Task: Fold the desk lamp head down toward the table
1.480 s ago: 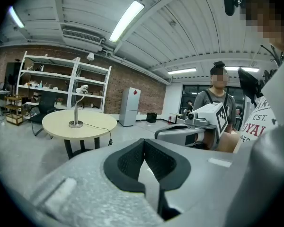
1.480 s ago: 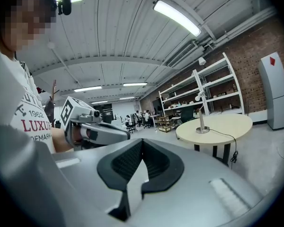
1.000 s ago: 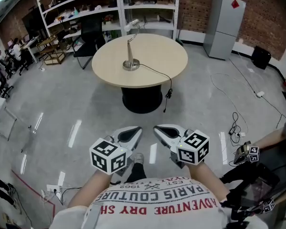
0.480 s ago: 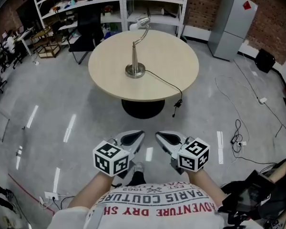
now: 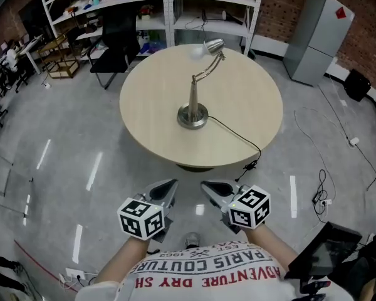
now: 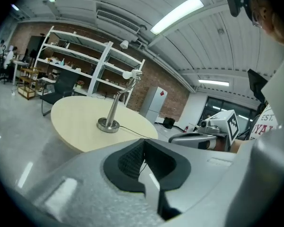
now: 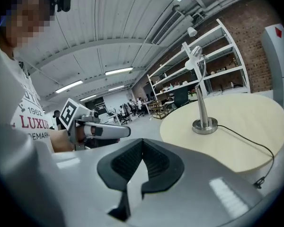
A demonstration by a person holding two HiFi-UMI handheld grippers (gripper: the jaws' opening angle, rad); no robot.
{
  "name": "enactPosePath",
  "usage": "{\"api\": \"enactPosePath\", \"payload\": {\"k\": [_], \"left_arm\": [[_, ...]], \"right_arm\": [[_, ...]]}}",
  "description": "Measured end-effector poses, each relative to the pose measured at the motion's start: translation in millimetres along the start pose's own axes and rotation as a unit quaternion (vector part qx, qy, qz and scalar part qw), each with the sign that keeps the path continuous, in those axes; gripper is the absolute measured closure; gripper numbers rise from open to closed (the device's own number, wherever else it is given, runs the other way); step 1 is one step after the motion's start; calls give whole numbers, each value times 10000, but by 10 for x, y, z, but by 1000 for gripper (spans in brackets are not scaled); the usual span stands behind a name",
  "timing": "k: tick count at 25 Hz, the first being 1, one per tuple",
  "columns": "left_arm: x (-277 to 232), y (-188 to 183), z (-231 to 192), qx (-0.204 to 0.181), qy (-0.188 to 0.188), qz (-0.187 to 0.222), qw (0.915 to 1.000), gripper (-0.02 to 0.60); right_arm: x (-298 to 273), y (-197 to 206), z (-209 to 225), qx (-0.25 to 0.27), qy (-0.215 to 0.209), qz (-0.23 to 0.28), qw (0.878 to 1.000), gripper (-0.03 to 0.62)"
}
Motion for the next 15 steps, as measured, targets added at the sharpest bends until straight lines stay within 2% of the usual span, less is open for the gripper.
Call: {"api": "enactPosePath", "payload": {"k": [2,6,10,12,15], "left_arm": [[-90,-107,-134,41,83,62,9999,581],[-301,-391,-236,-363,280,58,9989,580],[-522,-476,-267,-549,345,23,9979,578],[-637,-488,-227,-606,402,-38,9973,514],[-802,-449,-216,-540,484,-109,9973,512]], "right_arm": [[-188,-72,52,59,-128,30,9999,588],[-390,-271,239,95,-121,196,9997,588],[-454,-403,487,-325,-197,407,9984,588],[-417,-476,599,-508,-244,523,9970,588],[-371,-526,832,-253,-82,536,9982,588]]}}
Point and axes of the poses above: the fingertips, and each gripper's own axes: x backward along the fingers, z to its right, y out of its underside, the point moved 4 cm from there along x, backward along the fingers, and after that the axes turned 7 degrees about z, right-handed, at the moved point
